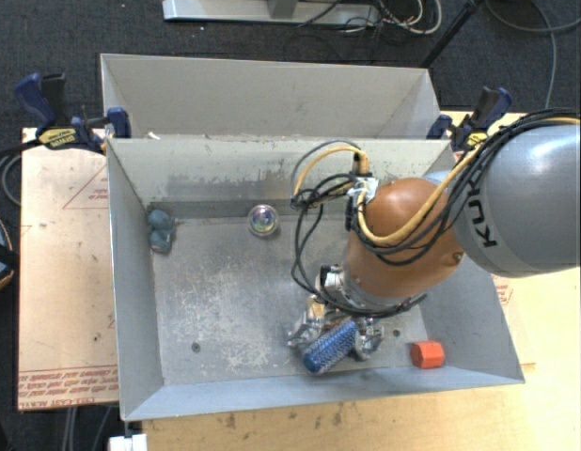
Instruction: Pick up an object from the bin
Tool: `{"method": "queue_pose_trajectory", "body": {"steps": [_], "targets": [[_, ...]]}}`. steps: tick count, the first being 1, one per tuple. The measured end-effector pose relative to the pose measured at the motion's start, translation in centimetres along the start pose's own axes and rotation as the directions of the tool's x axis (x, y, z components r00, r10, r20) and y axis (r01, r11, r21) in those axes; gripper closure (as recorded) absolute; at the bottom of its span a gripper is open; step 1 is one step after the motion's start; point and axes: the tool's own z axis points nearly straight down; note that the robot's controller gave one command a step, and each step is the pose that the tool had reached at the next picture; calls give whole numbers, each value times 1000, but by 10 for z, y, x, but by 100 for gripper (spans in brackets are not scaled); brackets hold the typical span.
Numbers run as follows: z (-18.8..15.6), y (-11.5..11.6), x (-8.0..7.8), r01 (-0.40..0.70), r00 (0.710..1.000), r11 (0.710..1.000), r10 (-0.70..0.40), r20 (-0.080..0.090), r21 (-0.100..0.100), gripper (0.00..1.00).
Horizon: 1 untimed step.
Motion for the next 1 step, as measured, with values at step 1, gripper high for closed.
{"method": "queue_pose_trajectory", "body": {"steps": [1], "targets": [[-2,-2,0,-1,1000,1000,1,0,4,100]]}}
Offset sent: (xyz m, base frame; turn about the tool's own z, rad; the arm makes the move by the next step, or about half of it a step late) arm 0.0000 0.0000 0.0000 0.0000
